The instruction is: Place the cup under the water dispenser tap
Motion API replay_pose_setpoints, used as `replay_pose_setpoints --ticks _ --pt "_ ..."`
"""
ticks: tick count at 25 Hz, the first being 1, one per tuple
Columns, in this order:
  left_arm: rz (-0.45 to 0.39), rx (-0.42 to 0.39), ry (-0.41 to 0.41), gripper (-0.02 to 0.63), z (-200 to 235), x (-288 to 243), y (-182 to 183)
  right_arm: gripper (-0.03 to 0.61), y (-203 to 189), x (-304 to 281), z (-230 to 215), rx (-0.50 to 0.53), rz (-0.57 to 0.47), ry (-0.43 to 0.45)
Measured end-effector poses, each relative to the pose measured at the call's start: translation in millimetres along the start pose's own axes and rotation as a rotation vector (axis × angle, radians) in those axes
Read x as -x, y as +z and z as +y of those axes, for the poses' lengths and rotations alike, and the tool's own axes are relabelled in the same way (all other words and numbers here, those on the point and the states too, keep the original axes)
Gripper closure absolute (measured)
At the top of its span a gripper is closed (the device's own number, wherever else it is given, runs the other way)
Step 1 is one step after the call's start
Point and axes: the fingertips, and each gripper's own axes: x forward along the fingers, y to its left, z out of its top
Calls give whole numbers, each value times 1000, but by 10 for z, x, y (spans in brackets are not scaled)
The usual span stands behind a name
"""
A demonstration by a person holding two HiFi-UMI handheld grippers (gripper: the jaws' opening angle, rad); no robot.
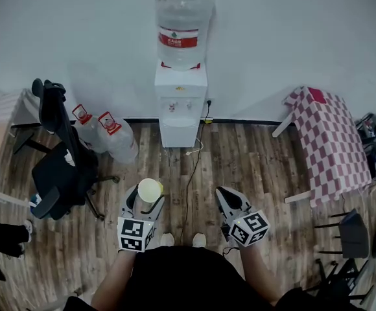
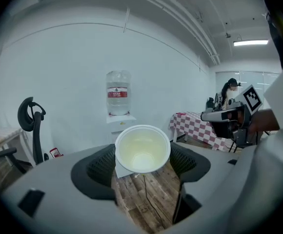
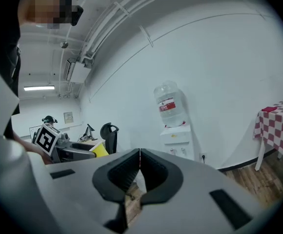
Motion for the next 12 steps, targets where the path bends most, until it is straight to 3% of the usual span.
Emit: replay_pose_setpoints --ticks 12 --pt "2 3 -61 256 401 210 -268 557 -126 -56 325 -15 5 -103"
